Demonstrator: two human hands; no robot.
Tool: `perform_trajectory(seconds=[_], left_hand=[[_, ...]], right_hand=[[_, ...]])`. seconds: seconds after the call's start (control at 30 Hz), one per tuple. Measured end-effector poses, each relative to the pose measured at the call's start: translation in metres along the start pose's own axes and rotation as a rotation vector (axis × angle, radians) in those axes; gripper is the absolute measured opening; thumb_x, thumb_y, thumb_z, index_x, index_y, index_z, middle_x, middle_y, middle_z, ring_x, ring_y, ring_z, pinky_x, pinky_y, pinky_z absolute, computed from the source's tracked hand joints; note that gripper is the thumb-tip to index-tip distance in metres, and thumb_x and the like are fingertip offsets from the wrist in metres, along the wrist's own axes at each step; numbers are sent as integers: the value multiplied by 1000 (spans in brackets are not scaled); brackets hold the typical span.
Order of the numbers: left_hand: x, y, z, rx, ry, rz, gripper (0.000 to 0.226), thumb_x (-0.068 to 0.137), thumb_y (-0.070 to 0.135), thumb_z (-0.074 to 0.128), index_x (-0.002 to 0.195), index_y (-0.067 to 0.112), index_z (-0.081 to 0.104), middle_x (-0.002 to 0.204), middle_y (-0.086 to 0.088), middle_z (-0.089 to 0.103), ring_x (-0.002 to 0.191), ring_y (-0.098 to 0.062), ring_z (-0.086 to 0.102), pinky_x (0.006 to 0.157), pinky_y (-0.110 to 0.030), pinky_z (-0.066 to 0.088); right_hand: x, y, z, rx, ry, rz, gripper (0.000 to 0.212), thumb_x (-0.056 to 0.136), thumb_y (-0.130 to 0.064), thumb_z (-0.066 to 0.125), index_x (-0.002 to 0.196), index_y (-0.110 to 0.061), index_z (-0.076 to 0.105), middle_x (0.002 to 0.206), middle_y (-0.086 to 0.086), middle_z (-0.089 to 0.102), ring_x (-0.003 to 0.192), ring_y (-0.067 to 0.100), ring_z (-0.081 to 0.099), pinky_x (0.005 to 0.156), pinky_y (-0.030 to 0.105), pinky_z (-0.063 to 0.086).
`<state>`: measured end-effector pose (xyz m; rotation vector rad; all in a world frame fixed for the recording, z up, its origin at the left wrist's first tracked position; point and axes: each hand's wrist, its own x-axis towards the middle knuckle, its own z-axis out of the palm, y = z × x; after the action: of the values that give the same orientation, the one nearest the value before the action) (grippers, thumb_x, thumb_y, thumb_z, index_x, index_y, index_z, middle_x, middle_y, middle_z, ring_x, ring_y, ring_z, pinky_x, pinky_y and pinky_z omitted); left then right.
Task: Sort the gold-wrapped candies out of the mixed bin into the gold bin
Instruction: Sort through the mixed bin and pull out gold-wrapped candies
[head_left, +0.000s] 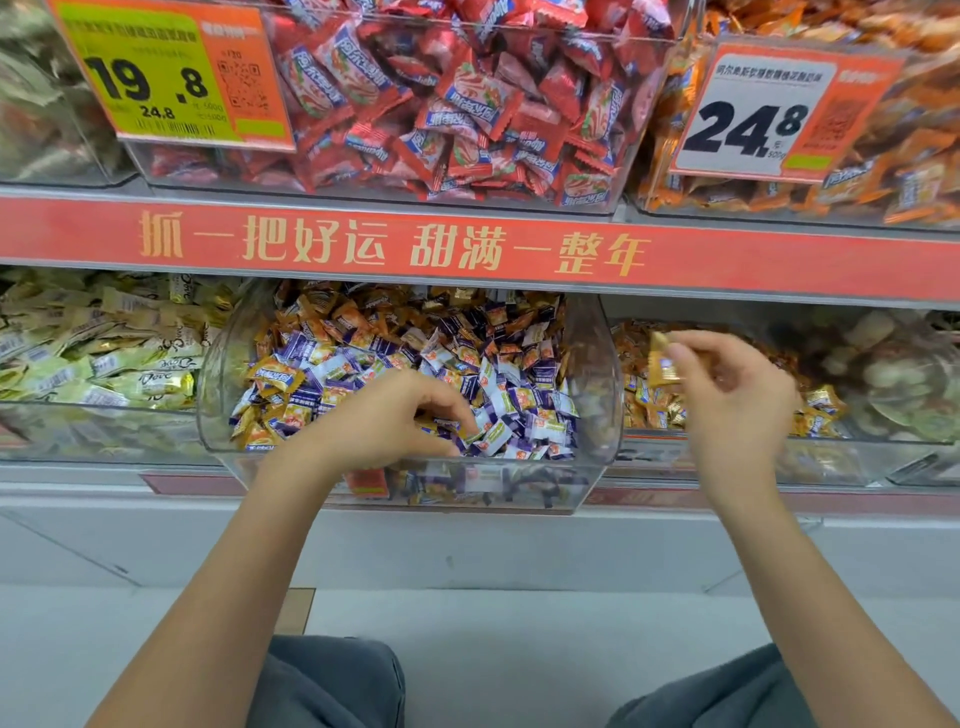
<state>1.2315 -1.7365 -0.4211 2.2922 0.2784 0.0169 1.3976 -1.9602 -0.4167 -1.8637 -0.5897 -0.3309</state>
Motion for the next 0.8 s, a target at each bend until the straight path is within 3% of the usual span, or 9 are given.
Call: perform_trajectory(seconds=[0.07, 0.17, 0.2, 0.27, 0.37, 0.47, 0.6, 0.73, 0.8], left_hand=[[5, -5, 0, 82, -38, -9, 22, 78, 11, 76, 91, 29, 74, 103, 15, 70, 98, 6, 61, 89, -15, 48], [15, -12, 0, 149, -78, -18, 20, 77, 12, 77, 90, 27, 75, 108, 13, 69, 103, 3, 61, 95, -22, 47], [18, -14, 0, 173, -112, -16, 20, 77, 14, 77, 91, 28, 75, 111, 13, 68, 105, 2, 59, 97, -22, 46], [22, -17, 1, 244, -192, 5, 20, 77, 20, 77, 94, 29, 76, 116, 13, 63, 106, 3, 55, 96, -18, 42], [24, -17, 0, 342, -186, 30, 12, 74, 24, 79, 84, 29, 77, 103, 17, 65, 93, 4, 56, 89, -18, 43], [23, -19, -4, 427, -64, 13, 14, 67, 11, 75, 71, 24, 72, 84, 10, 68, 78, -7, 59, 79, -27, 48], [21, -26, -10, 413, 7, 35, 17, 65, 9, 77, 67, 26, 71, 77, 15, 66, 77, -5, 61, 77, -32, 51], [20, -31, -12, 404, 47, 50, 18, 67, 10, 78, 66, 26, 70, 75, 18, 64, 77, -2, 61, 79, -33, 53], [19, -32, -11, 403, 57, 57, 20, 68, 11, 78, 66, 29, 68, 75, 20, 62, 78, -2, 61, 79, -35, 53]], right_hand=[[13, 17, -5, -253, -130, 62, 15, 93, -23, 59, 98, -19, 72, 99, 6, 73, 74, 14, 61, 65, 24, 44], [13, 9, -6, -391, -300, 26, 17, 92, -20, 60, 103, -22, 73, 134, 7, 57, 128, 30, 47, 105, 43, 38], [7, -4, -4, -302, -286, -74, 18, 90, -15, 62, 99, -25, 73, 130, 2, 60, 127, 23, 49, 106, 39, 39], [-9, -37, 4, -111, -361, -296, 22, 87, -8, 63, 92, -27, 73, 103, -10, 69, 98, 2, 61, 88, 18, 47], [-20, -63, 39, -108, -929, -203, 24, 90, -11, 60, 85, -32, 71, 78, -21, 65, 76, 0, 62, 70, 13, 48], [-16, -57, 81, -290, -1265, -144, 30, 97, -8, 46, 97, -25, 71, 90, -10, 70, 84, 8, 65, 80, 29, 54], [-8, -55, 108, -364, -1613, -37, 36, 96, 1, 38, 109, -12, 70, 109, 0, 69, 93, 6, 63, 87, 25, 52], [3, -53, 118, -612, -1646, -114, 50, 91, 9, 31, 118, -12, 67, 116, 1, 64, 101, 21, 61, 88, 33, 53], [3, -48, 119, -659, -1621, -142, 49, 91, 8, 32, 117, -15, 66, 112, 0, 62, 94, 18, 60, 78, 29, 53]])
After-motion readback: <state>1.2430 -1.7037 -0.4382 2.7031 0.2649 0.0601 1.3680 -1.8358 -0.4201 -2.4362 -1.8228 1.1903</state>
